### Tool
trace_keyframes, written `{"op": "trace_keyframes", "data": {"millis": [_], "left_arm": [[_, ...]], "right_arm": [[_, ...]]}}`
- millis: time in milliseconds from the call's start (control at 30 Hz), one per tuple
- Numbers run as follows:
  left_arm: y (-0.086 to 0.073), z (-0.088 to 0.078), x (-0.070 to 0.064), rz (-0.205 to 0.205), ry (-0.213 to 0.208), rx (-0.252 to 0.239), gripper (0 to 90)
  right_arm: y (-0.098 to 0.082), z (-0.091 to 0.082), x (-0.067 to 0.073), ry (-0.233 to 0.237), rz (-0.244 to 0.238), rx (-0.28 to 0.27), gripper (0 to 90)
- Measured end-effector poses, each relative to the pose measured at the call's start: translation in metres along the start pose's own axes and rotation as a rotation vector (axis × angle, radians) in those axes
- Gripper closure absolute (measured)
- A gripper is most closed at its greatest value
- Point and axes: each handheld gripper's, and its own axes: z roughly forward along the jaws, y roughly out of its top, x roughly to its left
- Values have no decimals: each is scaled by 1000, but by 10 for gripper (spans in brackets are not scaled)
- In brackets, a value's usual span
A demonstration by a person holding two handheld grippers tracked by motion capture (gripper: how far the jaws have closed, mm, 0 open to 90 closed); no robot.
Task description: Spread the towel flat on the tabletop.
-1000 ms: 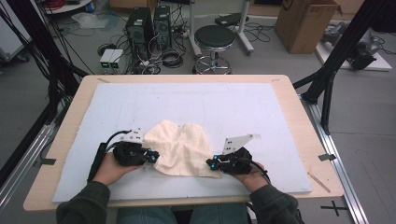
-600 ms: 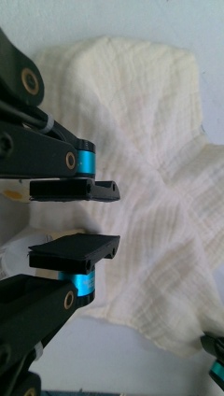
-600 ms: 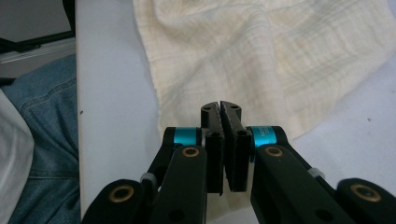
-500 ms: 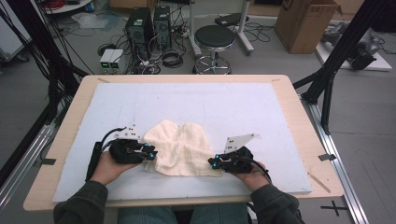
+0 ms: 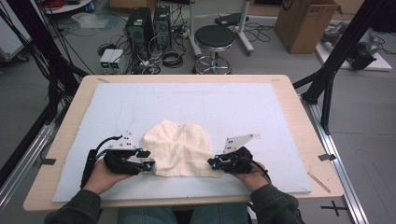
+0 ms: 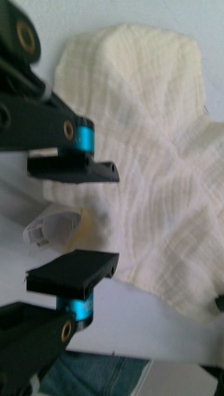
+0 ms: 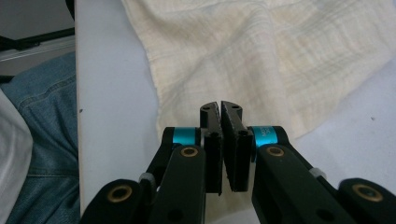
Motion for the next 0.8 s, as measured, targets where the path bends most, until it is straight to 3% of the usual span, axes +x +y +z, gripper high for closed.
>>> {"op": "trace_keyframes", "data": {"millis": [100,200,300,367,500,633,700,800], "left_arm": [[1,12,1,12,10,39,551],[4,21,2,20,3,71,751],[6,16,2,18,-25,41,864],[7,8,0,22,-35,23,866],[10,-16,-5,71,-51,26,867],[11,-36,-10,80,-88,26,867],[8,-41,-10,81,-125,58,866],[0,-39,-7,62,-108,77,853]], "right_arm": [[0,1,-1,-2,-1,6,872],[0,2,-2,-2,6,12,873],[-1,2,-2,1,6,7,872],[0,0,-1,0,2,0,873],[1,-1,2,9,-9,-20,873],[6,-3,9,23,-19,-39,874],[8,-2,14,37,-31,-46,874],[10,-1,22,59,-49,-37,874]]}}
